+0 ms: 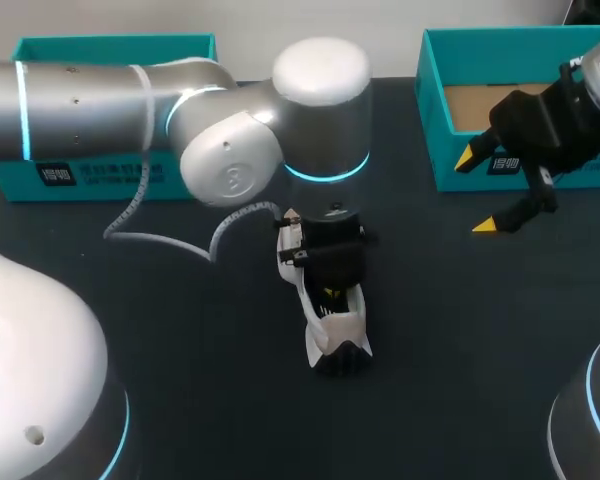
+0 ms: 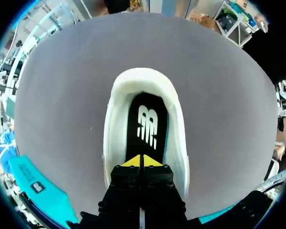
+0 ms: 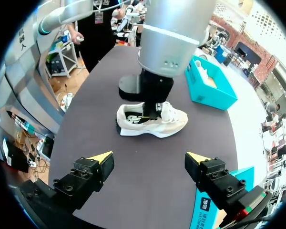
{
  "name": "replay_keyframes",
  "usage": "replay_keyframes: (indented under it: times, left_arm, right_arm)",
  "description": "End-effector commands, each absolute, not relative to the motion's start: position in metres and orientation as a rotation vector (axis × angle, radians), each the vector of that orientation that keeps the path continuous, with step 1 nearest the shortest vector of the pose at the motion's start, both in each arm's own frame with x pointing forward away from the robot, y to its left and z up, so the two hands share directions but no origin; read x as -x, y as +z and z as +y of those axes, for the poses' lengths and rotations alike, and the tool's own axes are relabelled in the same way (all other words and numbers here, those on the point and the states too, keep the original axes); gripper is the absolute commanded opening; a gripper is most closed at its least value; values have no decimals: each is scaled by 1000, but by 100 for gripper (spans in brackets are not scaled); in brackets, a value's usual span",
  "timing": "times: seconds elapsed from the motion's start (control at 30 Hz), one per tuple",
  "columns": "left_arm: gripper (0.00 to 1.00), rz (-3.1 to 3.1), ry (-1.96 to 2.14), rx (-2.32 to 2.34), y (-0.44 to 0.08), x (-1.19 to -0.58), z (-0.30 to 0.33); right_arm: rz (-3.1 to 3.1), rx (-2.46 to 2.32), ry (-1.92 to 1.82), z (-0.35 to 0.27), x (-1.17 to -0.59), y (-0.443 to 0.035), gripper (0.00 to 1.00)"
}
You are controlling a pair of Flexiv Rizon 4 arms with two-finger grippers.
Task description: Take the shoe out of the shoebox, open the shoe tongue, remove and reinsert the insole, then place the shoe into the shoebox
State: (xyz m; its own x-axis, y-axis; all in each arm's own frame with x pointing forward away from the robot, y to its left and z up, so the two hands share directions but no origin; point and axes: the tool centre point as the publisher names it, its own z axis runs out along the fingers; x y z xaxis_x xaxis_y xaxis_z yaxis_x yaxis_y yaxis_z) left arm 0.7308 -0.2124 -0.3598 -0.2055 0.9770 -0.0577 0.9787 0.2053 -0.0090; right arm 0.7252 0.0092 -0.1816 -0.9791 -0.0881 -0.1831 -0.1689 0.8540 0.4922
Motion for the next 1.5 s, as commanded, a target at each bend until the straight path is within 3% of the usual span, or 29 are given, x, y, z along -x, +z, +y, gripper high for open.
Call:
replay_keyframes:
  times: [0.03, 0.07, 0.1, 0.23, 0.27, 0.77, 1.5]
  left_arm:
    - [0, 2352, 27, -1856, -344, -733, -194]
    - [10, 2354, 41, -1840, -344, -736, -193]
    - [35, 2347, 59, -1833, -345, -738, -193]
    - [97, 2361, 81, -1842, -349, -740, -192]
    - [100, 2365, 86, -1845, -350, -740, -192]
    - [100, 2360, 80, -1867, -345, -735, -193]
    - [100, 2320, 32, -1873, -292, -753, -182]
  right_arm:
    - [2878, 200, 781, 10, -726, -182, 100]
    - [2878, 200, 781, 10, -726, -182, 100]
    - [2878, 200, 781, 10, -726, -182, 100]
    - [2878, 200, 781, 10, -726, -182, 100]
    - [2878, 200, 781, 10, -726, -182, 100]
    - [2878, 200, 781, 10, -726, -182, 100]
    - [2878, 200, 781, 10, -726, -182, 100]
